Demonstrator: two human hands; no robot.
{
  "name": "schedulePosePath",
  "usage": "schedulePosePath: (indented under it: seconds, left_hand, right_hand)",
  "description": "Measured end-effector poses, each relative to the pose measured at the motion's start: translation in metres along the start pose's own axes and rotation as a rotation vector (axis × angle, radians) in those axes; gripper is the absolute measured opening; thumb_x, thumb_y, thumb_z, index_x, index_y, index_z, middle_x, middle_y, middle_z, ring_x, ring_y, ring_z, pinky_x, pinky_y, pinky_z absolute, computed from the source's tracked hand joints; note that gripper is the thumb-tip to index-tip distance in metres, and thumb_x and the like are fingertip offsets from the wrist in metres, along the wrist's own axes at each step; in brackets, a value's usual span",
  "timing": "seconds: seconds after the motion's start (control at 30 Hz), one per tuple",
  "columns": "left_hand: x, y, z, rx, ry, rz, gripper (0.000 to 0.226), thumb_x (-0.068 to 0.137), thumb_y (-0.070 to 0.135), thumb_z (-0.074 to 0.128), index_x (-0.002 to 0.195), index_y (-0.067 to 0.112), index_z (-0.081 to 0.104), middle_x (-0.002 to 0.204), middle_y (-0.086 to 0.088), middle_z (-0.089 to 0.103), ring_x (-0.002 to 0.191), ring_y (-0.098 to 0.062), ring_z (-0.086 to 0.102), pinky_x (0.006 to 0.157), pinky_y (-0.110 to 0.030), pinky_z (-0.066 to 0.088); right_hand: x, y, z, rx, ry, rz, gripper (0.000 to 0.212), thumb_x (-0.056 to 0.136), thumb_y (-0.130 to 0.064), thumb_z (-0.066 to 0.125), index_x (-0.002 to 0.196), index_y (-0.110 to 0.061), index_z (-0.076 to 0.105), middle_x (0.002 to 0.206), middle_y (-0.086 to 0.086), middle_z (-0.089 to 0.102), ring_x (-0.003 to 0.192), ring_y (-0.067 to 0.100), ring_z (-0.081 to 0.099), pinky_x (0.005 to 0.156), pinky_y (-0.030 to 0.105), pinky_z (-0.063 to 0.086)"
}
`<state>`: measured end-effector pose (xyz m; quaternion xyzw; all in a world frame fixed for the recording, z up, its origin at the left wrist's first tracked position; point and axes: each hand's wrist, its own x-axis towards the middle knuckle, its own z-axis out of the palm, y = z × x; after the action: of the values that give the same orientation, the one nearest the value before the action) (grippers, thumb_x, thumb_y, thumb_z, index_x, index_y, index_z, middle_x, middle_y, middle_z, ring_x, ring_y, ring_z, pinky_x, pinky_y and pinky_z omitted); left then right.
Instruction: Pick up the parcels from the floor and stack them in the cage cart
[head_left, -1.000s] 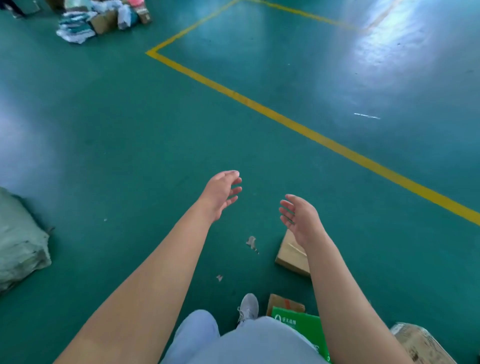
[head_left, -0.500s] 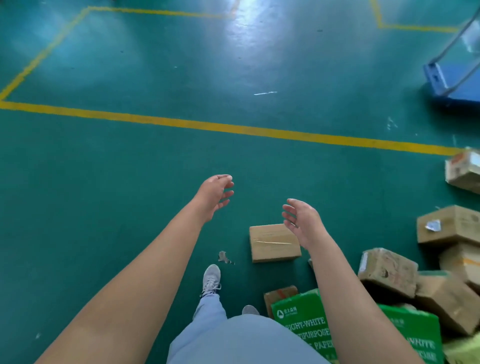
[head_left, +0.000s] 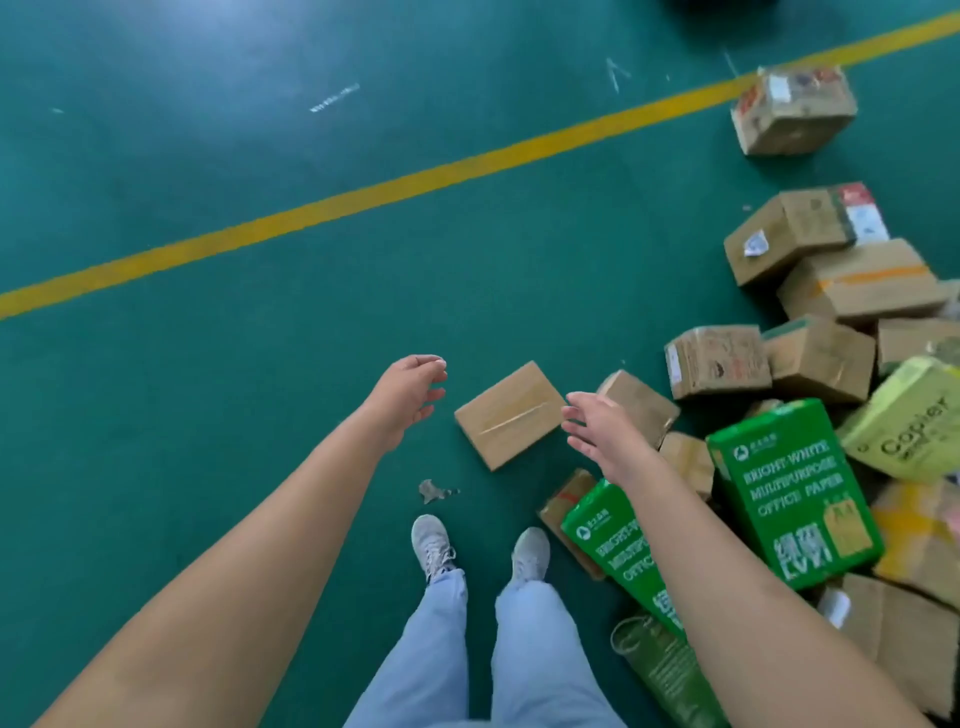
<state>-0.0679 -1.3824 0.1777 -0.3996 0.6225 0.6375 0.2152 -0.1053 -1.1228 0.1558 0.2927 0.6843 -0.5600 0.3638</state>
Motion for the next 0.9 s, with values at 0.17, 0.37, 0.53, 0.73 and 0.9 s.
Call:
schedulePosePath:
  seconds: [0.17,0.37,0.53,0.73,0.9]
  left_hand:
    - [0.084,-0.027,0.025,0.143,-0.051,-0.065,0.019,0.104,0.032,0.055,0.120,0.025,0.061,0.124,0.001,0.066,0.115,-0.022,0.064,0.098,-0.037,0.051]
    - [0.202,-0.083,0.067,0.244,-0.087,-0.149,0.015,0.104,0.031,0.055,0.117,0.025,0.060,0.126,0.000,0.066,0.115,-0.021,0.065,0.103,-0.041,0.052]
    - [0.309,-0.146,0.088,0.390,-0.103,-0.187,0.024,0.101,0.026,0.054,0.124,0.023,0.061,0.127,-0.002,0.065,0.113,-0.020,0.064,0.096,-0.038,0.052]
    - [0.419,-0.214,0.104,0.594,-0.070,-0.195,0.045,0.102,0.031,0.054,0.145,0.024,0.051,0.130,-0.003,0.061,0.100,-0.021,0.055,0.095,-0.039,0.052]
    - [0.479,-0.261,0.116,0.782,-0.056,-0.159,0.063,0.103,0.033,0.054,0.161,0.027,0.027,0.156,-0.004,0.041,0.118,-0.025,0.053,0.076,-0.033,0.045]
  right_hand:
    - [0.075,0.050,0.005,0.036,0.015,0.106,0.023,0.106,-0.033,0.054,0.123,-0.019,0.060,0.124,0.004,0.066,0.115,0.022,0.063,0.097,0.036,0.051]
    - [0.182,0.111,0.016,0.040,0.018,0.248,0.022,0.105,-0.029,0.057,0.123,-0.017,0.060,0.124,0.005,0.067,0.116,0.023,0.065,0.095,0.035,0.053]
    - [0.279,0.170,0.035,0.075,0.001,0.330,0.028,0.106,-0.026,0.055,0.131,-0.014,0.057,0.126,0.007,0.065,0.116,0.023,0.064,0.098,0.036,0.052]
    - [0.378,0.243,0.064,0.067,-0.012,0.417,0.034,0.106,-0.023,0.056,0.138,-0.011,0.055,0.127,0.007,0.063,0.115,0.022,0.064,0.096,0.035,0.054]
    - [0.436,0.294,0.072,0.091,0.024,0.480,0.043,0.107,-0.021,0.054,0.148,-0.012,0.048,0.138,0.009,0.054,0.116,0.023,0.059,0.101,0.037,0.053]
